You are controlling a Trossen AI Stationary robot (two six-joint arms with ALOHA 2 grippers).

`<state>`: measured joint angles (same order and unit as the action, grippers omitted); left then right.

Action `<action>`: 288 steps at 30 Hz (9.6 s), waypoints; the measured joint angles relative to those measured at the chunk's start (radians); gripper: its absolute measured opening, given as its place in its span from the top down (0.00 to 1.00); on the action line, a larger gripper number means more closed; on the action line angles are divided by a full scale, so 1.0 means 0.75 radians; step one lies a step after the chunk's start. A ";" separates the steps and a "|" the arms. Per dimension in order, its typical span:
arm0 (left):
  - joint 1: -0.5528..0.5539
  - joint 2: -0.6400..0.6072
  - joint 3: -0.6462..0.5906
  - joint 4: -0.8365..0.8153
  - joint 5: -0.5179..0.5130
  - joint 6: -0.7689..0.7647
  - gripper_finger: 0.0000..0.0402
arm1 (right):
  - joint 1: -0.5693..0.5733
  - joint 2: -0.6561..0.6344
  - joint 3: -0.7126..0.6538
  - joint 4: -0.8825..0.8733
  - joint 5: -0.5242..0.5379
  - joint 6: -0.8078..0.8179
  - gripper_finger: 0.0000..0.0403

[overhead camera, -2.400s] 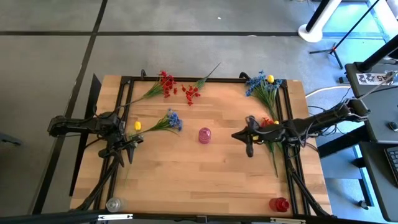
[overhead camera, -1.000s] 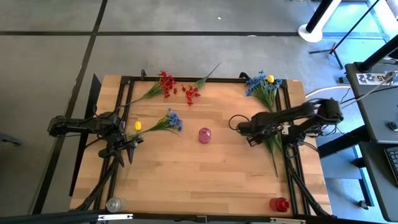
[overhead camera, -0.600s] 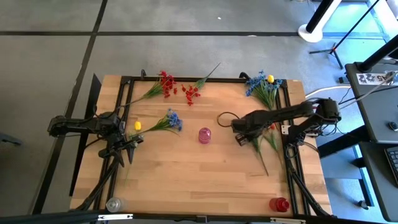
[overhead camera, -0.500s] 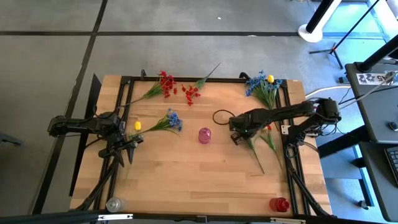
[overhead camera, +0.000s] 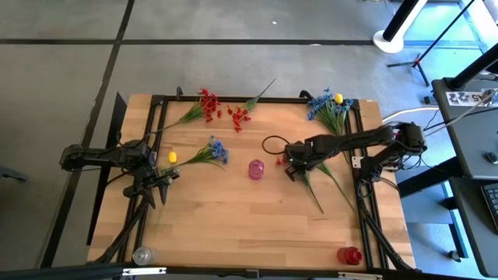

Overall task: Sort flowers into vase by color
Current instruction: Put the right red flowers into the violet vase

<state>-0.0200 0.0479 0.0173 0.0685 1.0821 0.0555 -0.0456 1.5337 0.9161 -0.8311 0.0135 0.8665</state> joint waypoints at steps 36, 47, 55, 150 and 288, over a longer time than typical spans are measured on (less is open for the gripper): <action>0.000 0.000 0.000 -0.001 0.000 0.000 0.64 | 0.090 -0.786 -0.009 0.411 0.640 -0.079 0.94; 0.000 0.000 0.000 -0.001 0.000 0.000 0.64 | 0.230 -0.935 -0.559 1.421 0.471 -0.144 0.96; -0.001 0.000 0.000 -0.001 0.000 0.000 0.64 | 0.125 -0.926 -0.569 1.694 0.486 -0.457 0.97; -0.148 1.345 0.375 0.934 -1.537 -0.384 0.64 | 0.307 -0.770 -0.243 0.881 0.270 -0.802 0.34; -0.725 2.043 1.106 0.949 -1.941 0.044 0.99 | 0.949 0.384 0.103 1.876 0.873 -0.946 0.87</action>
<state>-0.5637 1.5803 0.8471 0.7801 -0.3734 0.0885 0.6662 1.8214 0.9932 0.5757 0.6679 0.1570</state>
